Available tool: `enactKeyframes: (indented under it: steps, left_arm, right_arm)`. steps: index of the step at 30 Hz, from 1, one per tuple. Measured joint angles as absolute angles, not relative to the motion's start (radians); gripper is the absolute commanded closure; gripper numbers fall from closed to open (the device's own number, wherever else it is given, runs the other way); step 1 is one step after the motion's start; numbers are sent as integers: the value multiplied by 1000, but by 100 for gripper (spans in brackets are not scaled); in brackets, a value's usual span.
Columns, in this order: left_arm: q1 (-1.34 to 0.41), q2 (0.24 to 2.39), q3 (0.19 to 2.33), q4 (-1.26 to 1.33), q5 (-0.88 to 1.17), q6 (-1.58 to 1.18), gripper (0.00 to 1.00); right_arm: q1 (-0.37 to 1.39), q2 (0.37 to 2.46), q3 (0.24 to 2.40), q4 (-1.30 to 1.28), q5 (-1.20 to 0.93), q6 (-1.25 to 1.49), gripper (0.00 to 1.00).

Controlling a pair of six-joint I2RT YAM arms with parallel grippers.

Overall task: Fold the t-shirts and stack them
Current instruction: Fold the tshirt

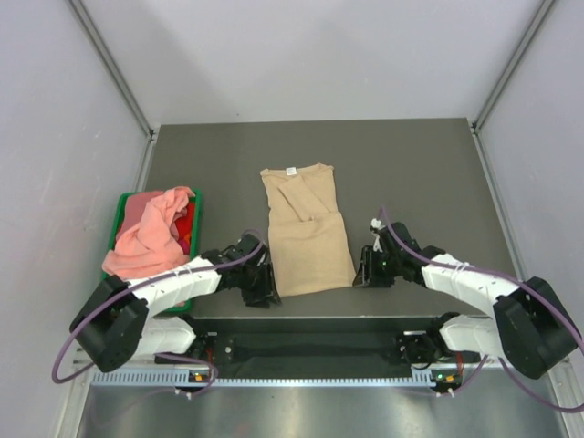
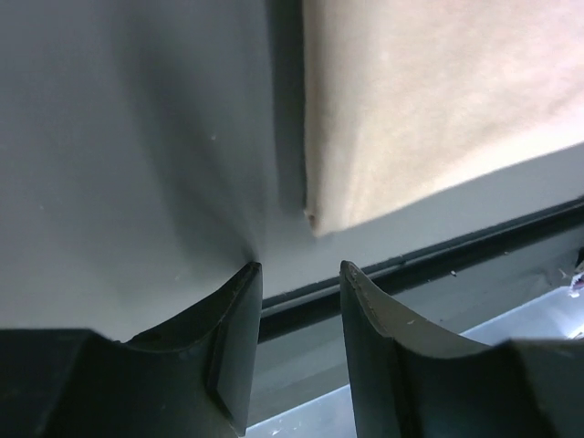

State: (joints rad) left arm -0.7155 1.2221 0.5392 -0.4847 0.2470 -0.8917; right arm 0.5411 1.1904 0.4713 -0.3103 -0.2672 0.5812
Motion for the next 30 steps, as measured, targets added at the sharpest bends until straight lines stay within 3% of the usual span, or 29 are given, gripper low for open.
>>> enactKeyframes:
  steps: [8, 30]
  left_arm:
    - [-716, 1268, 536, -453, 265, -911, 58]
    - [-716, 1259, 555, -449, 148, -941, 62]
  right_arm:
    - [557, 1211, 471, -277, -262, 599, 69]
    - [586, 1231, 458, -208, -252, 626, 76]
